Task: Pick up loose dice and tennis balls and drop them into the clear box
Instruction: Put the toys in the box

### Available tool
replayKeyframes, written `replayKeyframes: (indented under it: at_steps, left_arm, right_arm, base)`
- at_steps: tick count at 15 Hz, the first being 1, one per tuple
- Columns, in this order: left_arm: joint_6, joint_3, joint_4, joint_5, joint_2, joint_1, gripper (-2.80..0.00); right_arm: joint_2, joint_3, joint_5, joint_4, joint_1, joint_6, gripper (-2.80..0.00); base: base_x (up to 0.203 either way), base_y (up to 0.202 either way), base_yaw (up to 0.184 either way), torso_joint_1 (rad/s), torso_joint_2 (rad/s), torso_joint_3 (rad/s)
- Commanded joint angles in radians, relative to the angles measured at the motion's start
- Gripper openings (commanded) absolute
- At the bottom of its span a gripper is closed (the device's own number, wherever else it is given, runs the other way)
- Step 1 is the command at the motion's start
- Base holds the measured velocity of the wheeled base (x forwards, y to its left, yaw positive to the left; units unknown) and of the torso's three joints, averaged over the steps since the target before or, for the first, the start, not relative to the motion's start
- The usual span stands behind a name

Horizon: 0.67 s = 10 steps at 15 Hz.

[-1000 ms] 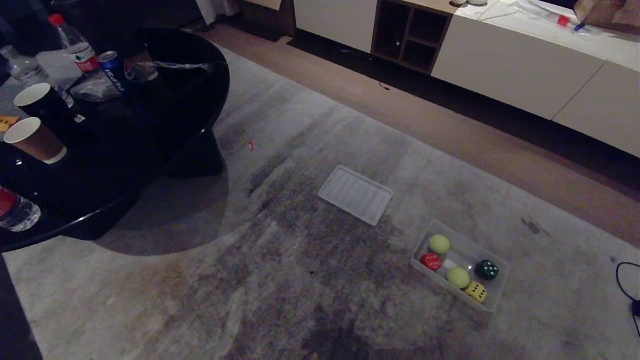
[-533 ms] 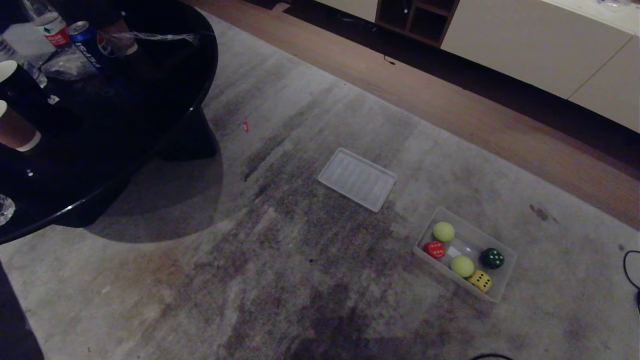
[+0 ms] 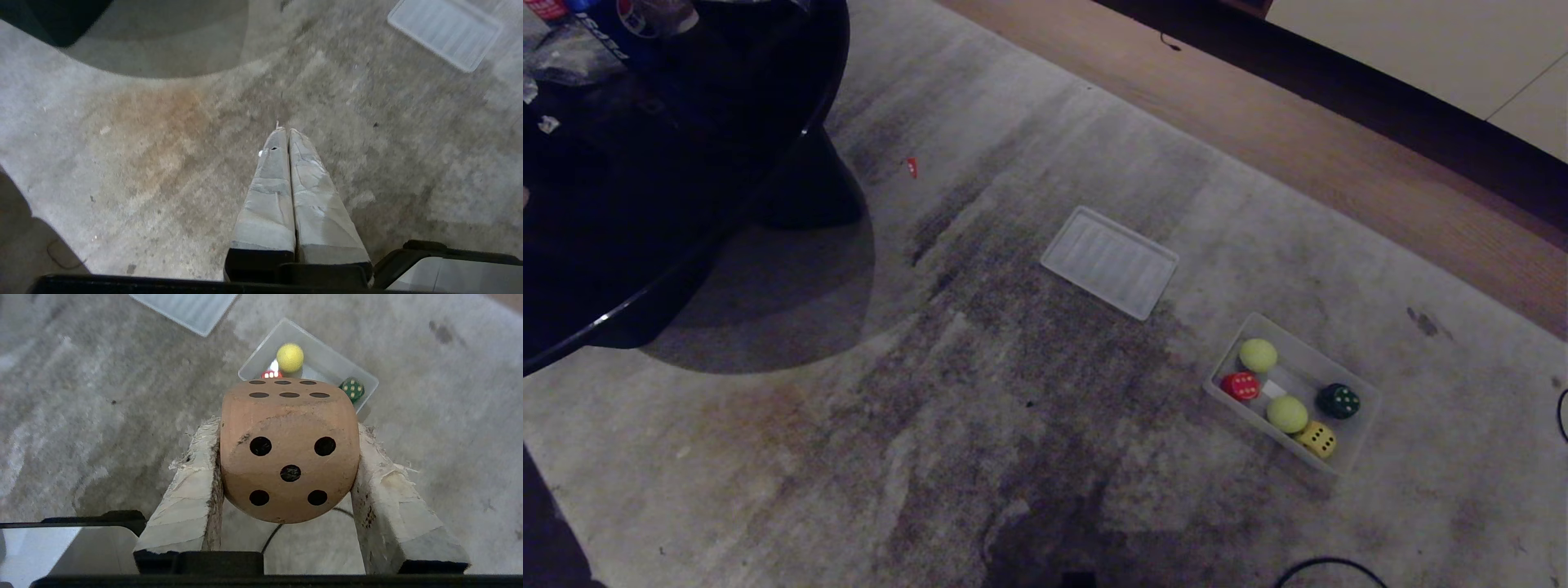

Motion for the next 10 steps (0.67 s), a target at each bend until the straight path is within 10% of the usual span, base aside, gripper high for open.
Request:
replayKeyframes:
  at_steps: [1,10]
  left_arm:
    - [-0.001,0.002,0.0,0.001,0.002,0.0,-2.8]
    - [0.0,0.002,0.0,0.001,0.002,0.0,-2.8]
  right_arm:
    - [0.0,0.002,0.0,0.0,-0.001,0.001,-2.8]
    - [0.0,0.002,0.0,0.0,0.0,0.002,-2.8]
  base:
    - [0.0,0.0,0.0,-0.005,0.01,-0.193]
    - [0.0,0.0,0.0,0.002,0.0,-0.2]
